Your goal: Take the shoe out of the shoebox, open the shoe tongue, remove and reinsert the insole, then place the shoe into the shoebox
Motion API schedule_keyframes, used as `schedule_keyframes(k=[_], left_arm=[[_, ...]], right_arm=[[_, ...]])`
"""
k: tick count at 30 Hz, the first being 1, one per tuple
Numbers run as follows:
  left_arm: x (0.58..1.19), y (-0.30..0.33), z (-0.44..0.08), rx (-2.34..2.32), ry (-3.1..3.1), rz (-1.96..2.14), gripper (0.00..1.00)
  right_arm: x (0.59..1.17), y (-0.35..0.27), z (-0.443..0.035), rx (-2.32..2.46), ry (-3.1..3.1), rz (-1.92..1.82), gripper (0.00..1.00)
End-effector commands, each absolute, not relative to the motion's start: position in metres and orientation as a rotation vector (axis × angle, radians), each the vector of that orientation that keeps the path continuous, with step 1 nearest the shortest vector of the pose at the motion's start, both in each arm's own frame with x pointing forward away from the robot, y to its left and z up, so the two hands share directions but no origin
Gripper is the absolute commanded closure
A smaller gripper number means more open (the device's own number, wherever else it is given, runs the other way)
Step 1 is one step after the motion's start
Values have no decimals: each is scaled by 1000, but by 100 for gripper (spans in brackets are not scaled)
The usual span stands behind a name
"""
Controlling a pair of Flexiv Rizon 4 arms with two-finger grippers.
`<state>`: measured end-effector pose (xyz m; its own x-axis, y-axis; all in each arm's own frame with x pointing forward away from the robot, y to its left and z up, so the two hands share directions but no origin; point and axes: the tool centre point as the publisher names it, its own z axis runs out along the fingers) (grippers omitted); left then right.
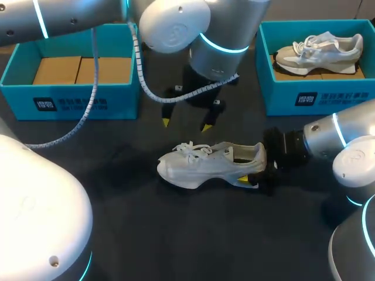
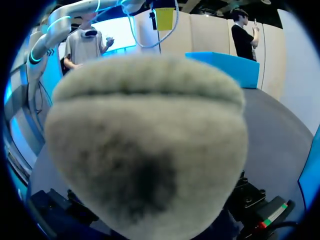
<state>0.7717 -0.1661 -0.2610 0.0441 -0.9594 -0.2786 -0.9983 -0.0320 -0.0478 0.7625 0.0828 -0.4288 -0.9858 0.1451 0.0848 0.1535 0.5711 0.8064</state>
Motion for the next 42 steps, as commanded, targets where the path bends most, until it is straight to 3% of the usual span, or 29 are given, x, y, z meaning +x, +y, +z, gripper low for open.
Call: schedule_keyframes(k=[1,22,42], left_arm=[[772,-165,-261,-2092,2012,243,0],[767,-169,-260,-2072,2025,334,0],[755,-237,-293,-1999,2157,323,0]], right_arm=[[763,85,-432,-268,-2781,-1417,100],[763,85,-432,-268,-2781,-1417,100],[763,85,-432,-268,-2781,-1417,100]])
